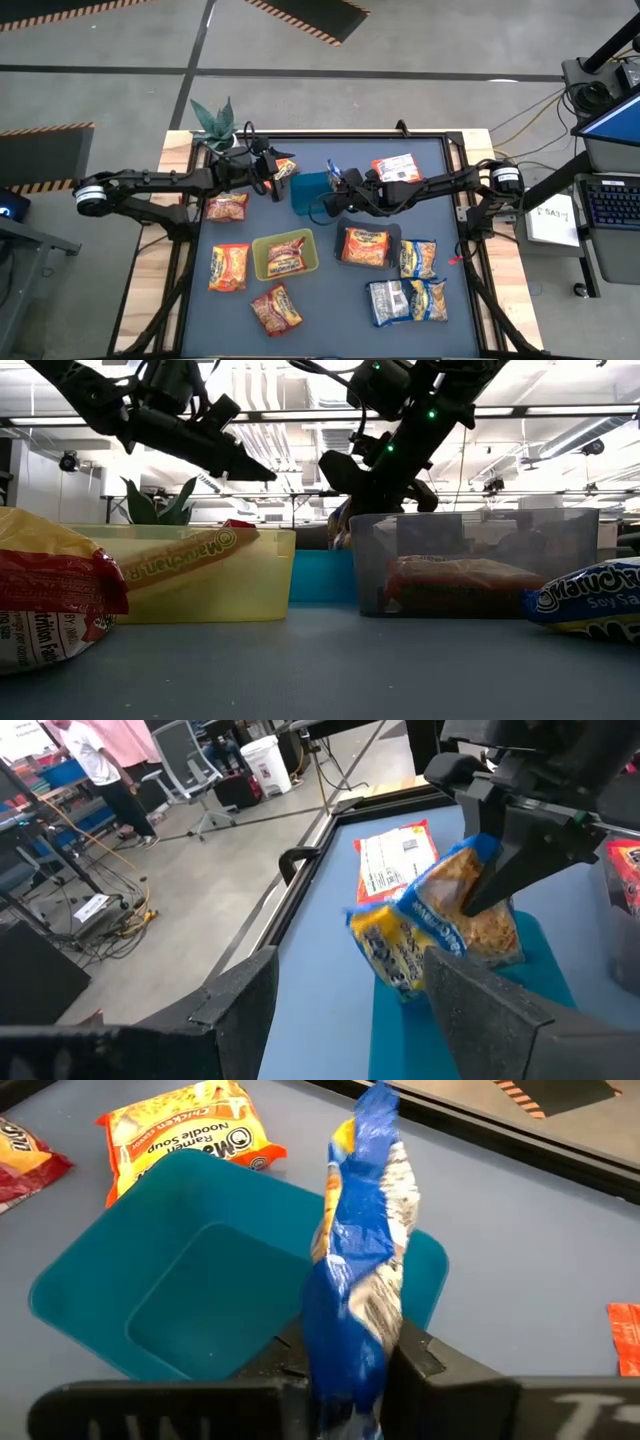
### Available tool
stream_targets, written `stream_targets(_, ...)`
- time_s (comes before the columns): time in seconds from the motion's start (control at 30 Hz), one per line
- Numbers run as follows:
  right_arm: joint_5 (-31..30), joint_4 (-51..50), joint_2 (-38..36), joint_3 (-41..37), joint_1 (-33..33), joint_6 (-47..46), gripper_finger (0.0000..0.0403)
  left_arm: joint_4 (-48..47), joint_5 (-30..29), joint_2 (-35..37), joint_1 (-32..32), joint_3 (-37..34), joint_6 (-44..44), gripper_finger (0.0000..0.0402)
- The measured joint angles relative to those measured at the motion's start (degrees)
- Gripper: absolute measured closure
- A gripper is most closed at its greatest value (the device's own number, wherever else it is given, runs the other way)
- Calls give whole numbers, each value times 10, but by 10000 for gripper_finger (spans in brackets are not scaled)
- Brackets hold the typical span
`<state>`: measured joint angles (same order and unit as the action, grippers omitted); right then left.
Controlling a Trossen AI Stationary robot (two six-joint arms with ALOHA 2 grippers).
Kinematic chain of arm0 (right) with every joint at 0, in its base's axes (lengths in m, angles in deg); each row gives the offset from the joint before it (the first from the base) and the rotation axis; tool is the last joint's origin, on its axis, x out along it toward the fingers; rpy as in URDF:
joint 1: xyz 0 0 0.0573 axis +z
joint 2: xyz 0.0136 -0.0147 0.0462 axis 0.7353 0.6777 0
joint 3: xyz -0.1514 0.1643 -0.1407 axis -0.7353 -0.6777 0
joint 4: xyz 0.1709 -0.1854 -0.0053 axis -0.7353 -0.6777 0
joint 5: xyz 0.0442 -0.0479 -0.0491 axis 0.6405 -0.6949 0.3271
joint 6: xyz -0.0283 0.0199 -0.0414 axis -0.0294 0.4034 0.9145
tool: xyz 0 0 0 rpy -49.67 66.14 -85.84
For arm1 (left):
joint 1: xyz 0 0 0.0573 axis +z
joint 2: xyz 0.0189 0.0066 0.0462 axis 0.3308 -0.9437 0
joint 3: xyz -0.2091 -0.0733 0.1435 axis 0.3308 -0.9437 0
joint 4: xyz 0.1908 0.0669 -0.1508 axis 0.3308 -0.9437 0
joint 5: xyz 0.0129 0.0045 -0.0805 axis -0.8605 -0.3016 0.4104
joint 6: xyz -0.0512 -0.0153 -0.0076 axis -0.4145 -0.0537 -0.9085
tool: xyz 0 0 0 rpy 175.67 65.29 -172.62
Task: Sort Maruchan noodles
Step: Put the blue noodle pack into the blue bin
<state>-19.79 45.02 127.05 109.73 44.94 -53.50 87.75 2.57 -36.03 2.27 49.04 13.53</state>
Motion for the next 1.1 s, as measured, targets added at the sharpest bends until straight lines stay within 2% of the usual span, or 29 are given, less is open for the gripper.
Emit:
stream_targets(0.7,-1,-14,-3,0,-7,-11,281,0,0,-1,0,0,0,170)
stream_targets(1.1,3,-63,-3,28,-8,-11,277,0,0,-1,0,0,0,170)
